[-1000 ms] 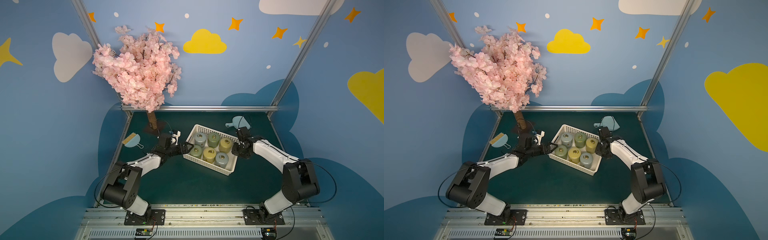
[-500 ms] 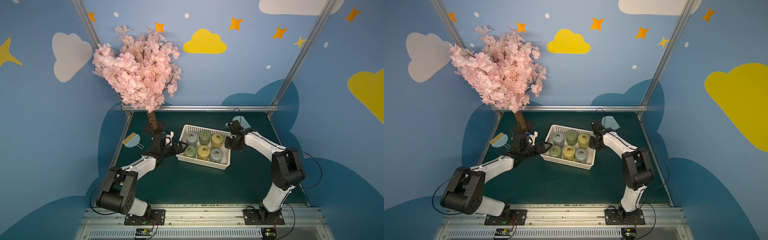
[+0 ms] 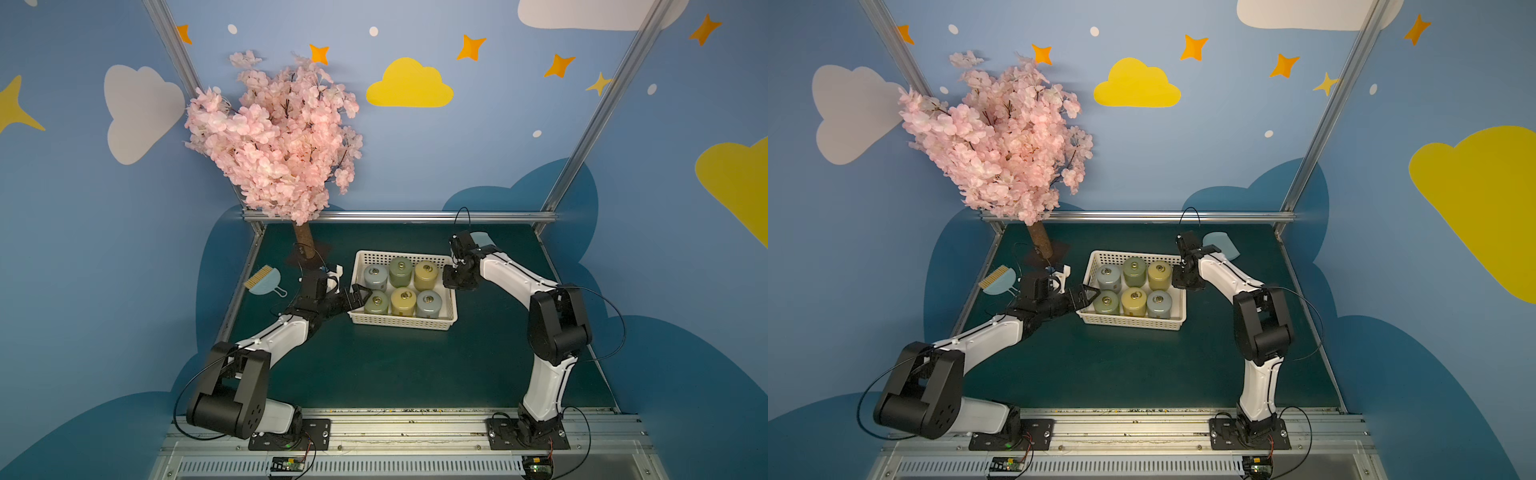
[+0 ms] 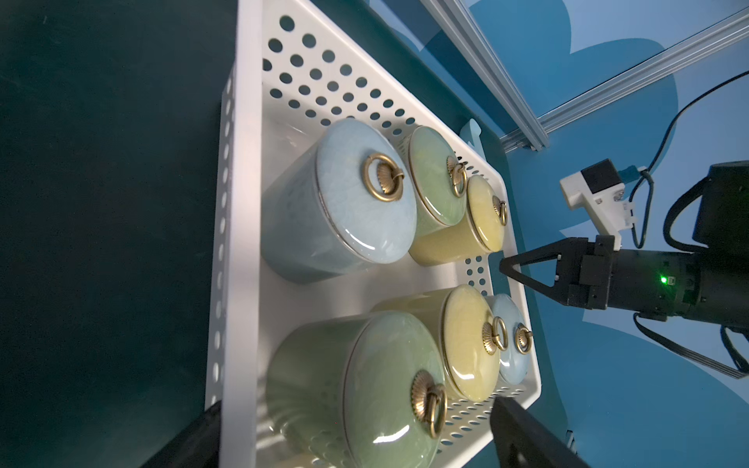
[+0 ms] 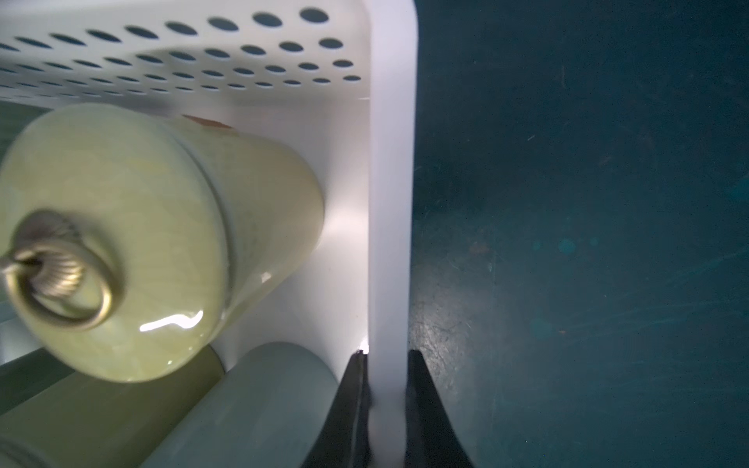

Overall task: Take the tea canister out of the basket
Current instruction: Adjust the basket at the center of the board.

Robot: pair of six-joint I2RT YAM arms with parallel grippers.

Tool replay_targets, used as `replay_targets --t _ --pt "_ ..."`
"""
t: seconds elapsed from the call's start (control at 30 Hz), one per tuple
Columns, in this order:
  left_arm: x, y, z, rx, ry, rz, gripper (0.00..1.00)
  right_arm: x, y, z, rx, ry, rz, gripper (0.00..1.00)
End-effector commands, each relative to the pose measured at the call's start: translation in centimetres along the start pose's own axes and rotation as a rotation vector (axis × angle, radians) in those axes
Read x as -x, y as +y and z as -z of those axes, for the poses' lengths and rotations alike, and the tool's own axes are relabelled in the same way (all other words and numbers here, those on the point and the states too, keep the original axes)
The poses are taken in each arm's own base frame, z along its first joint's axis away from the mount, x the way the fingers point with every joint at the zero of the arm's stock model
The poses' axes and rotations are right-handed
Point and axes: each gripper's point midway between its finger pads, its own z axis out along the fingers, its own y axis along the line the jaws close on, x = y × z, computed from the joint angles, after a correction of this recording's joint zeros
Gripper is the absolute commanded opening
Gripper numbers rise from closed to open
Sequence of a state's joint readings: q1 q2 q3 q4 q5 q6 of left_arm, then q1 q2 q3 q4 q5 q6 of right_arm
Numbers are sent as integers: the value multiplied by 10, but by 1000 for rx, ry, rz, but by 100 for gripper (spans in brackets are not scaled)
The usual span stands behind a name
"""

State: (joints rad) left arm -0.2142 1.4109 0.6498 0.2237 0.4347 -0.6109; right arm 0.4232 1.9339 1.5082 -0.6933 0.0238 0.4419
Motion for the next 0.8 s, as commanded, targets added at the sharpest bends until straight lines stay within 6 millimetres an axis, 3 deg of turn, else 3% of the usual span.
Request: replay_targets --t 0.0,0.53,0.57,0.7,0.77 --pt "3 -21 6 -75 -6 -33 98 26 48 13 166 -78 52 5" --pt "-13 -36 2 -106 35 -31 98 45 33 17 152 -97 59 5" --pt "-15 -37 3 -102 33 -33 98 44 33 18 152 -95 59 8" --pt "-13 -30 7 -51 15 -37 98 37 30 24 148 -94 56 46" --pt "-9 -26 12 -23 -4 -30 99 32 27 28 146 -94 56 55"
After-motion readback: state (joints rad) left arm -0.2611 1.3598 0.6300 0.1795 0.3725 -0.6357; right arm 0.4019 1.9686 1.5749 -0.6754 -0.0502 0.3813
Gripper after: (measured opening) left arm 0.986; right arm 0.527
